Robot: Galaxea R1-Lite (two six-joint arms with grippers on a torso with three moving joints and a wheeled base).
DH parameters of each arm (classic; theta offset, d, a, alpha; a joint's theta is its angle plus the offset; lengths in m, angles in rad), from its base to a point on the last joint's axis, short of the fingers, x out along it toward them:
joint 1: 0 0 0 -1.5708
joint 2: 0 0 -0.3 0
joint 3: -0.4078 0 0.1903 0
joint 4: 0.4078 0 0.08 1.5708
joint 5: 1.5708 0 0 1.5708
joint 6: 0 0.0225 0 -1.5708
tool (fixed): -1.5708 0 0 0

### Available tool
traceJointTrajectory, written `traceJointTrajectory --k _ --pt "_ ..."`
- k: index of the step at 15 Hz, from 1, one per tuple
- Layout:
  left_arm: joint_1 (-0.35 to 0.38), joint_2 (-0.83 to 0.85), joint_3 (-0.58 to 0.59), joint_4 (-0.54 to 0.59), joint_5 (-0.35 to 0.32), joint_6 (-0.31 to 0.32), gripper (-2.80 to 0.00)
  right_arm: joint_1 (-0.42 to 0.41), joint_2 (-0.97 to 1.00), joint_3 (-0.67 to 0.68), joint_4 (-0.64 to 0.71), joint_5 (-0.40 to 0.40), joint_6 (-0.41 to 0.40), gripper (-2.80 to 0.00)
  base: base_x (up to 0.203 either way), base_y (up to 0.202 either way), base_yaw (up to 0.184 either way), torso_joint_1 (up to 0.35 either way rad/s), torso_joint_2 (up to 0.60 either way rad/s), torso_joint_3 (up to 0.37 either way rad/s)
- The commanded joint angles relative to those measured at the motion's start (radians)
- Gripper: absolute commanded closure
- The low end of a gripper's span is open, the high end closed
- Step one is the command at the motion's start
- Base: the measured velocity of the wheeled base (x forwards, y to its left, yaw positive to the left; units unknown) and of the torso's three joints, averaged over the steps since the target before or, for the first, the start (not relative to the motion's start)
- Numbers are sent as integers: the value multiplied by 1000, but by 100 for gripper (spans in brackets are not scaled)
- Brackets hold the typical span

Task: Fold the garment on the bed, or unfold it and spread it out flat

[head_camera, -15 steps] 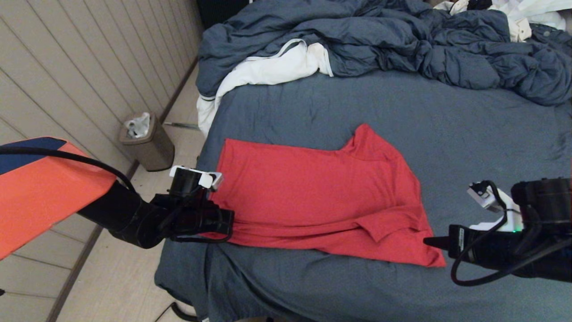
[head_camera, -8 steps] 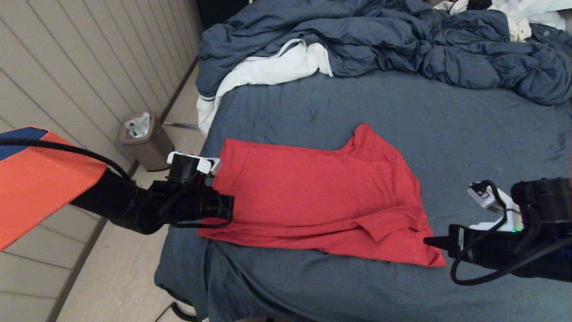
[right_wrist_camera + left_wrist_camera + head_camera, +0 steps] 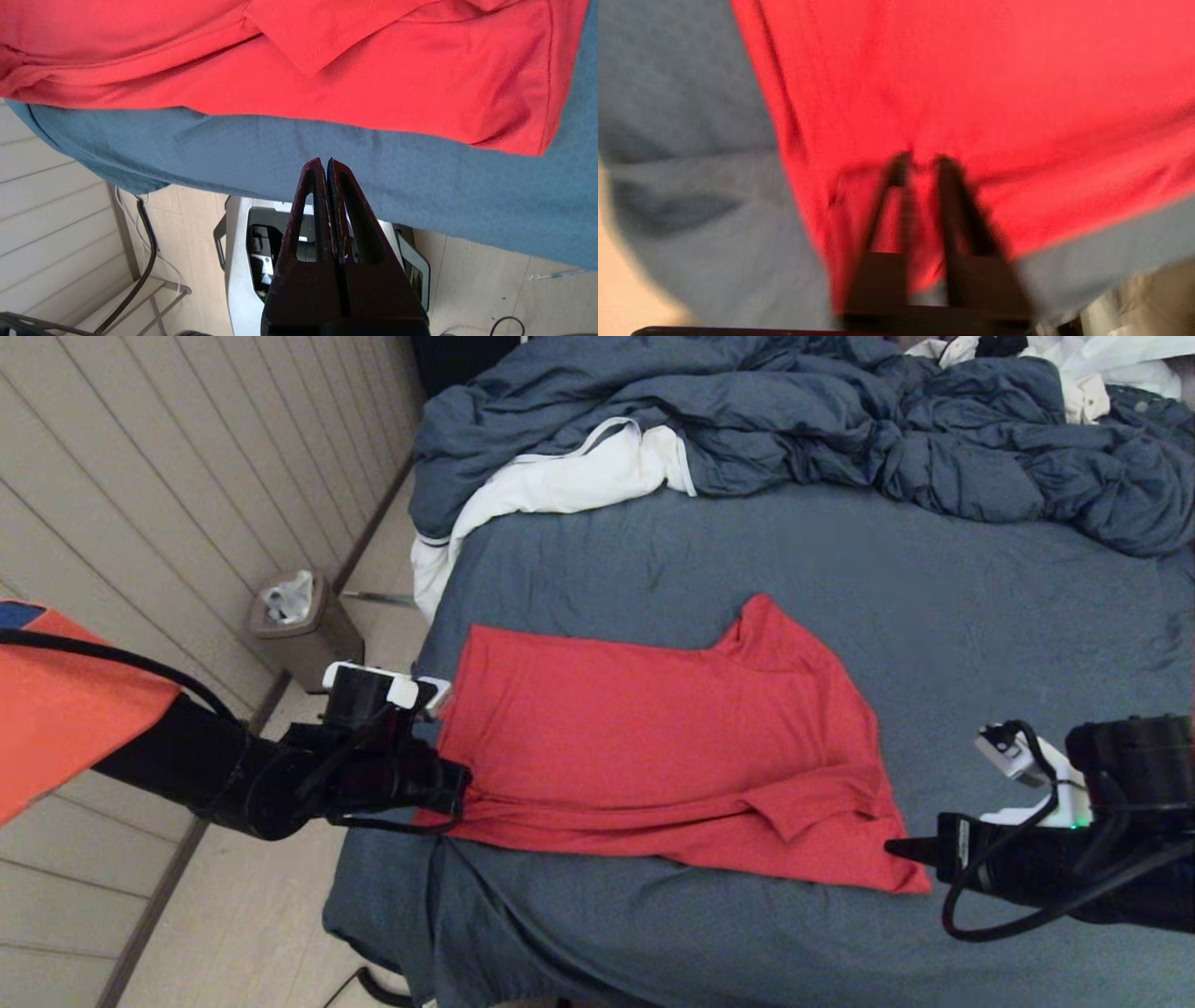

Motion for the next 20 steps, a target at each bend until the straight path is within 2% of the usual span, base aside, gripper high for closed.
traceJointTrajectory --k 1,4,11,16,17,20 --pt "2 -28 32 -2 -1 55 -280 -4 2 4 -3 3 2 0 0 0 0 0 0 0" --pt "9 -22 50 -3 -1 78 -280 -47 23 13 -33 50 -3 0 0 0 0 0 0 0" --pt "47 -18 83 -19 -1 74 -280 -44 25 18 -34 51 -3 0 0 0 0 0 0 0" --pt "45 -8 115 -65 -2 72 -280 -46 36 18 -34 51 -3 0 0 0 0 0 0 0" --pt "45 -8 115 -65 -2 72 0 -46 36 18 -34 51 -3 0 0 0 0 0 0 0" --pt "45 -14 112 -65 -4 72 0 -46 39 15 -36 51 -3 0 0 0 0 0 0 0"
